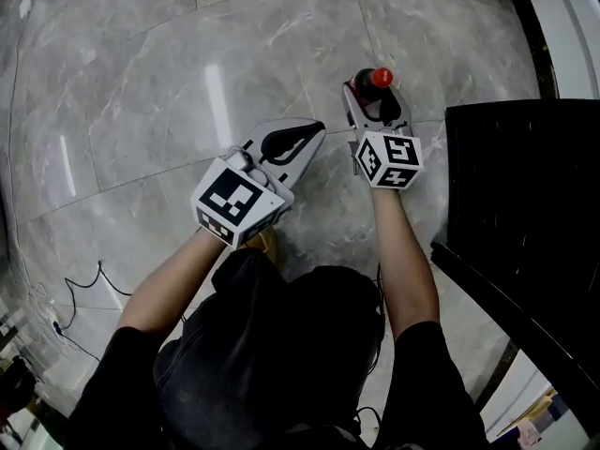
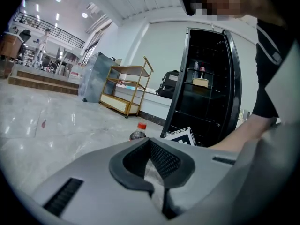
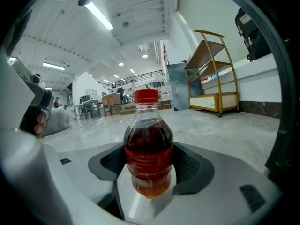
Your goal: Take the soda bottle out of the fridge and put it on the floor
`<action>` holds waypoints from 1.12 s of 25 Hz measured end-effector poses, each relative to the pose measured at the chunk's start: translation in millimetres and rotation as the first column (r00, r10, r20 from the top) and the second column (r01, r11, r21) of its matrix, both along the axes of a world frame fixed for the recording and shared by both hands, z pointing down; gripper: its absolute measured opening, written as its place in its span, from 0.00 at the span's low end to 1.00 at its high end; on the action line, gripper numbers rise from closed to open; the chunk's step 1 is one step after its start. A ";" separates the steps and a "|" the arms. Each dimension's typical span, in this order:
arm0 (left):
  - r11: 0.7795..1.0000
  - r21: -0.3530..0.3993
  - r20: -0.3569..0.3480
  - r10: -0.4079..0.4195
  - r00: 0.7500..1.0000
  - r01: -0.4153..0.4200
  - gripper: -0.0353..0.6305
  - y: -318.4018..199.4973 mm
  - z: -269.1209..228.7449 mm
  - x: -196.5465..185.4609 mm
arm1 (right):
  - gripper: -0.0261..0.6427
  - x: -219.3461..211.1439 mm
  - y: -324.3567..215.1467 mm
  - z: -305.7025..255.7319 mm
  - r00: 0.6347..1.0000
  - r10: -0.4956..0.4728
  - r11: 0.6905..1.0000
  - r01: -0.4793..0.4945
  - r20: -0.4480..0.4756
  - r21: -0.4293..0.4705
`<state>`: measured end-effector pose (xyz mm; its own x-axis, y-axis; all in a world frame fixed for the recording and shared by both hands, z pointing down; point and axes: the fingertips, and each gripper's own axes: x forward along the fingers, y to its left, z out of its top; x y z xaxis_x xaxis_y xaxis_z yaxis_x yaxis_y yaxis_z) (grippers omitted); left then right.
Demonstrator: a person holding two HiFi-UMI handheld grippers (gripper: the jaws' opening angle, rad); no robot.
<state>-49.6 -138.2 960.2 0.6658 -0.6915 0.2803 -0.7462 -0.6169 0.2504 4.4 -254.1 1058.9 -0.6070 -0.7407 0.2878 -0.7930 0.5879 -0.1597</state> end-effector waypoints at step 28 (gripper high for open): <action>0.994 -0.104 -0.009 0.027 1.000 -0.028 0.06 7.5 53.3 6.6 | 0.51 -5.8 19.8 43.8 0.999 -0.034 0.996 0.037 -0.038 0.080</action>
